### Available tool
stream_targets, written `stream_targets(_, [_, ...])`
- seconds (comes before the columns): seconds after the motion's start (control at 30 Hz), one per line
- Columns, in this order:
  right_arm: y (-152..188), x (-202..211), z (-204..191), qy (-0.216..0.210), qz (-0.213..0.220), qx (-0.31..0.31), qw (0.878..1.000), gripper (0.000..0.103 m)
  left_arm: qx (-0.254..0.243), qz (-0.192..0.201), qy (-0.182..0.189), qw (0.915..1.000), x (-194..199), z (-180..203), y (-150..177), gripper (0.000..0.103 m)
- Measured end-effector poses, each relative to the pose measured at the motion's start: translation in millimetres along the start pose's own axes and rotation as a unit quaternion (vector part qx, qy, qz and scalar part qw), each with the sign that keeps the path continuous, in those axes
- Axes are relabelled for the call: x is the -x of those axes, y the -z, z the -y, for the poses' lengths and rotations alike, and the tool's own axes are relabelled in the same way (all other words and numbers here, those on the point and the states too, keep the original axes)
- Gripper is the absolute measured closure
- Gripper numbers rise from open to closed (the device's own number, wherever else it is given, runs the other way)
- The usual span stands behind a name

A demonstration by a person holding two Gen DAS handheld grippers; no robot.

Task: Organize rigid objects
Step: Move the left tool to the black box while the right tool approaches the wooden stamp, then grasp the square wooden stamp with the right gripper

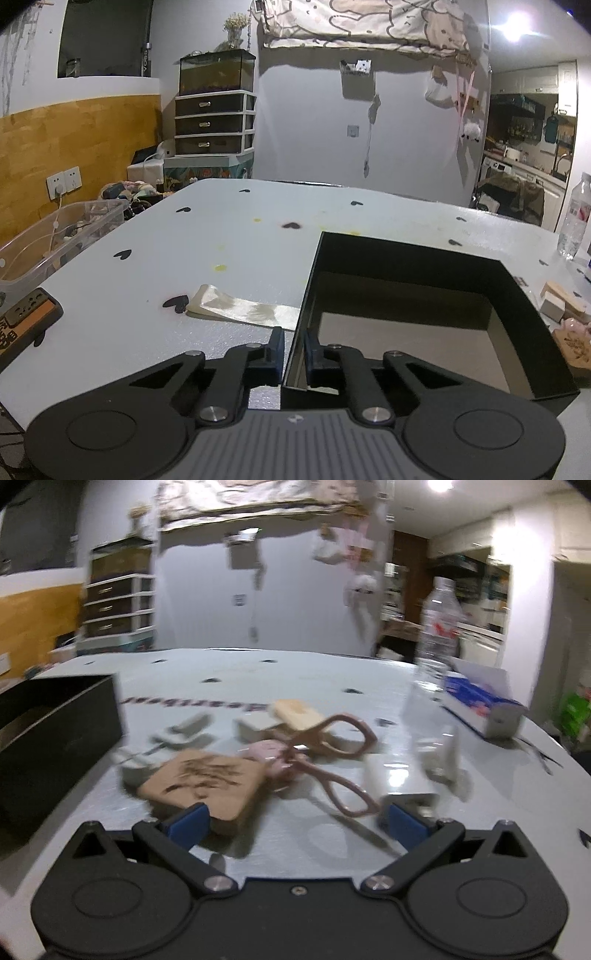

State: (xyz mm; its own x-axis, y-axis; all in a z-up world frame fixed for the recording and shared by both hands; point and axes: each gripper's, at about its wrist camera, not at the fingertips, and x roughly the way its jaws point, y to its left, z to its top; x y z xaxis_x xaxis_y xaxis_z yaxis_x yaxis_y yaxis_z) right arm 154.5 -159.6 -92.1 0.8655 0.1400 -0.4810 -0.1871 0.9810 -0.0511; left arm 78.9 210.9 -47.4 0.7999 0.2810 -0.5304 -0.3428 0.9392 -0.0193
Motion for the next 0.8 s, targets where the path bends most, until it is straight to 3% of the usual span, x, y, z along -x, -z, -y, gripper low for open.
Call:
stream_targets(0.13, [-2, -2, 21, 0.034, -0.008, -0.04, 0.999, 0.0, -0.006, -0.004, 0.001, 1.0, -2, 2, -1, 0.094])
stream_targets(0.3, [-8, 13, 20, -0.033, 0.005, -0.077, 0.996, 0.0, -0.011, -0.013, 0.005, 0.9998, -2, 2, -5, 0.095])
stream_targets(0.53, [-29, -1, -25, -0.122, -0.006, -0.017, 0.992, 0.007, -0.022, -0.025, 0.019, 0.9993, -1, 1, -11, 0.098])
stream_targets(0.8, [-42, -46, -43, -0.125, -0.058, 0.041, 0.99, 0.017, -0.025, -0.031, 0.037, 0.9985, -2, 2, -12, 0.101])
